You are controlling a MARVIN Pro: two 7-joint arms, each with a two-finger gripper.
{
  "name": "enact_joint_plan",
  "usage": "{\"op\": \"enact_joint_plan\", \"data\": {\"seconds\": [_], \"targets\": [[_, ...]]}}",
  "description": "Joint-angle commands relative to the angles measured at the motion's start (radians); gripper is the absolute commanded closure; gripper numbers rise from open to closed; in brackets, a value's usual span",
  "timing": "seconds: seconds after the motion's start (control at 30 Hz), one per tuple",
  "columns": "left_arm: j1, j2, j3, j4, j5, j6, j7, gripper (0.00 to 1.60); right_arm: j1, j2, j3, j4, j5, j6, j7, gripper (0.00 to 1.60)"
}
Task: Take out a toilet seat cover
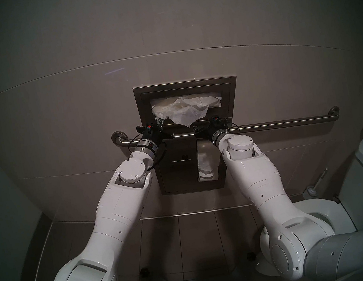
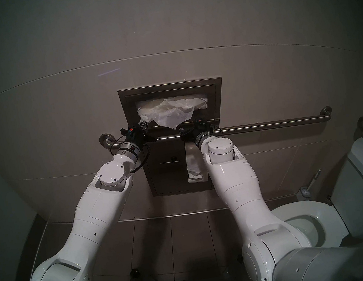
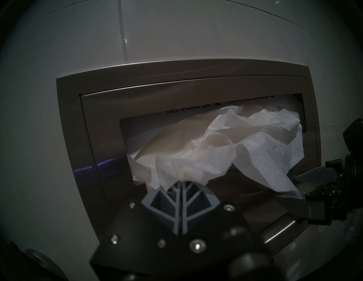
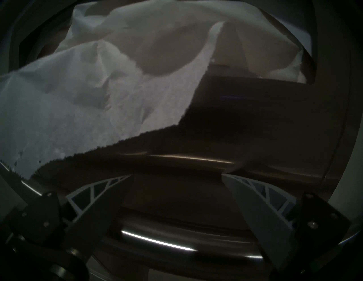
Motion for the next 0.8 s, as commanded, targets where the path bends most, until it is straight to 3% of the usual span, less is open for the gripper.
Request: {"op": "enact_joint_plan", "data": {"seconds": [0.0, 0.53, 0.77], "targets": [[-0.045, -0.004, -0.005, -0.021, 0.003, -0.008, 0.0, 1.6, 0.022, -0.001, -0.034, -0.048, -0.043, -0.022, -0.025, 0.0], [-0.062, -0.011, -0.009, 0.001, -0.002, -0.015, 0.005, 1.6, -0.077, 0.013, -0.034, -0.198, -0.039, 0.044, -0.03, 0.0], [-0.048, -0.013, -0.005, -0.006, -0.004, -0.017, 0.007, 1.6, -0.118, 0.043, -0.061, -0.27, -0.076, 0.081, -0.024, 0.0]]}}
